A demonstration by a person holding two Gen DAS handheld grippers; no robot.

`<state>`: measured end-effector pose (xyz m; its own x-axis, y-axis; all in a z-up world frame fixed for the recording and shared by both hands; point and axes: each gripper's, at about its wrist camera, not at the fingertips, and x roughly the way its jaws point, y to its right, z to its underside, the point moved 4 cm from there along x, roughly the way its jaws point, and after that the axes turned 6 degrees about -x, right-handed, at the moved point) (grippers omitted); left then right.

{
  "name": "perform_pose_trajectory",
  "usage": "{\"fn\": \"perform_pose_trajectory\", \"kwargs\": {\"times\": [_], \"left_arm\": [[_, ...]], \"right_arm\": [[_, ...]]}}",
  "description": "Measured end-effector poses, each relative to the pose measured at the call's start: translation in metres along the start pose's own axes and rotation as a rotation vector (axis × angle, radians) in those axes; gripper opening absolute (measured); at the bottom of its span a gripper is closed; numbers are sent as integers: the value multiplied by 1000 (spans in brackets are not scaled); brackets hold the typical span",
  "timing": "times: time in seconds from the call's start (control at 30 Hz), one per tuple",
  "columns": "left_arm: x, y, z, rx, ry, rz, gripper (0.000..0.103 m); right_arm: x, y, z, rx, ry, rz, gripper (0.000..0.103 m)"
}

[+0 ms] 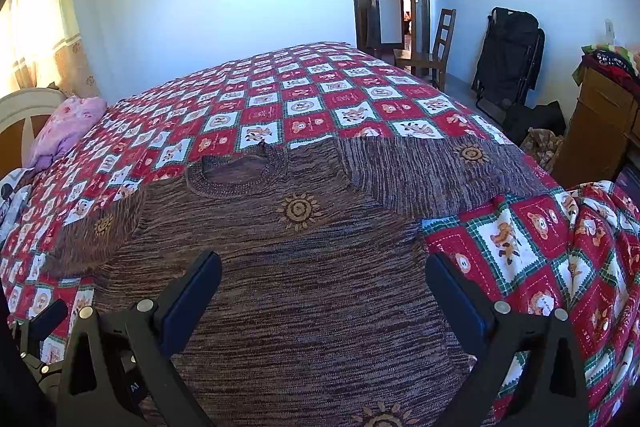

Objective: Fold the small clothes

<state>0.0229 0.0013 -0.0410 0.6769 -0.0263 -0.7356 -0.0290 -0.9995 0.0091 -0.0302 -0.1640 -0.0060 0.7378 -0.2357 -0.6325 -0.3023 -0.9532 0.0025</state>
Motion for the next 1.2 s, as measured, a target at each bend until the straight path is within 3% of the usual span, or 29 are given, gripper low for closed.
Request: {"fn": "perform_pose_trajectory", "kwargs": {"times": [1.2], "left_arm": [[3,-2,-1,-18,-14,14,103]], "right_arm": [[1,0,0,6,-9,0,102]]}}
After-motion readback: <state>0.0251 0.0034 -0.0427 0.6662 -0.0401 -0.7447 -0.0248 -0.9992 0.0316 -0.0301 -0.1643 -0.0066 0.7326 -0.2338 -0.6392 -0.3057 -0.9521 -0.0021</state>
